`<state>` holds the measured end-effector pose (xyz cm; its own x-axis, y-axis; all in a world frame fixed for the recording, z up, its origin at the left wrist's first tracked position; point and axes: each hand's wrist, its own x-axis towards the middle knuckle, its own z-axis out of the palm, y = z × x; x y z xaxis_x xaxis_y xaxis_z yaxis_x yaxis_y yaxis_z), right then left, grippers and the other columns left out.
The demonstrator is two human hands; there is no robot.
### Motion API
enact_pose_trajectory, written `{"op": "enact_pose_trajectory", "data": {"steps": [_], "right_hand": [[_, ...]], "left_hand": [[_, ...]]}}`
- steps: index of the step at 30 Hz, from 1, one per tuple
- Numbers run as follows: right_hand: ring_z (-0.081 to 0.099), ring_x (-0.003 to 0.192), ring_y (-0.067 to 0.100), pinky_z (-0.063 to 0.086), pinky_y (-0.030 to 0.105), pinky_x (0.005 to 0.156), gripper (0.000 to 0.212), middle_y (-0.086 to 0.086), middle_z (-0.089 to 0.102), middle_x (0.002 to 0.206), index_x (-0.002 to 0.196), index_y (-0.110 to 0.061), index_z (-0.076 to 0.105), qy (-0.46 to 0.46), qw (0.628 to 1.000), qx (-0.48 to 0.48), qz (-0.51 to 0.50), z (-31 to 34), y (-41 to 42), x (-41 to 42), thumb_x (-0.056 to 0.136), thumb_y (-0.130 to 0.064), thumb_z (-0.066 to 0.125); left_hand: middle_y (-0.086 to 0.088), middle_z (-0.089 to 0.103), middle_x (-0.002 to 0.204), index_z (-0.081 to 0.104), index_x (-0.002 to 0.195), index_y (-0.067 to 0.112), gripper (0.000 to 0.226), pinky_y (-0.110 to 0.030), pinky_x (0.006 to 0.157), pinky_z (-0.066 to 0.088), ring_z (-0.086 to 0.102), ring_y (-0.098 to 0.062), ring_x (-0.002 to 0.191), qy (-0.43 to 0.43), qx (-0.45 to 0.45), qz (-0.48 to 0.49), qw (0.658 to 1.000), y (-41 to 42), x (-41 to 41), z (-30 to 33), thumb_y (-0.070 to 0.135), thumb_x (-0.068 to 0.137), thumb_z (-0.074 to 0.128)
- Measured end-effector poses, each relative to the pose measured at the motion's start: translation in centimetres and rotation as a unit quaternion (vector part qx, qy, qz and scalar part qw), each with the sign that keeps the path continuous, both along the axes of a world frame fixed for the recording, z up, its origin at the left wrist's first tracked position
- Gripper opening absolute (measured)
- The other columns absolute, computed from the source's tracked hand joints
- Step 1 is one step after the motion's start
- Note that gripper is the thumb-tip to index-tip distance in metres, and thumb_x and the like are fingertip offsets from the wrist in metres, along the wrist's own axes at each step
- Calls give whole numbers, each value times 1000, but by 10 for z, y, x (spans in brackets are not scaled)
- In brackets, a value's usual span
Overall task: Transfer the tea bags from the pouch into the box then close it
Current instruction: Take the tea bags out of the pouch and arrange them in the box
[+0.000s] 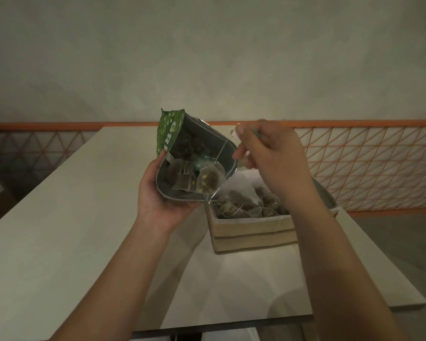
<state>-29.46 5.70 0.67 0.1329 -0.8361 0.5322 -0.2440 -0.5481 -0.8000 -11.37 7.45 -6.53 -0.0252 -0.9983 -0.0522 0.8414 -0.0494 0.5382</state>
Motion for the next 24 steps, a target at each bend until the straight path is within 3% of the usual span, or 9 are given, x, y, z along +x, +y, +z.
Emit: {"op": "enact_pose_trajectory", "data": {"steps": [2,5,8,12,17,24], "right_hand": [[59,52,14,52,30,57,17,-2,73,70,92,-16,69,-21,1000,-4,14,7,-1,6,98,-27,57],[62,49,13,52,25,54,15,-2,74,75,96,-14,66,-77,997,-28,2,11,-2,13,99,-25,55],[66,54,16,55,27,56,14,-2,74,79,97,-14,64,-64,998,-7,21,9,-4,17,100,-23,54],[70,64,21,59,34,65,13,2,75,86,99,-12,62,-127,992,-19,22,10,-4,16,101,-22,53],[72,75,25,59,34,72,16,11,73,92,103,-6,59,-210,976,-59,16,18,1,5,103,-19,49],[72,74,26,58,31,70,17,13,73,97,104,-4,57,-270,961,-52,-12,16,-2,-11,103,-19,49]], "left_hand": [[-17,61,138,68,130,17,51,-44,85,57,59,-36,123,13,0,-8,1000,-1,1,1,49,95,48],[-15,66,129,75,119,16,49,-42,87,55,66,-35,109,2,-5,-3,1000,-2,1,3,49,95,48],[-15,61,138,68,129,15,52,-41,92,53,61,-34,120,7,4,-9,1000,-2,1,6,49,96,48],[-16,71,119,80,103,14,48,-40,79,59,72,-35,94,-1,6,5,1000,0,0,6,49,94,49],[-16,73,115,82,97,14,49,-40,80,59,73,-35,92,-11,12,19,1000,0,-1,6,49,94,48],[-18,65,131,81,103,14,48,-42,83,58,65,-37,111,1,3,6,1000,2,-6,9,48,94,48]]}}
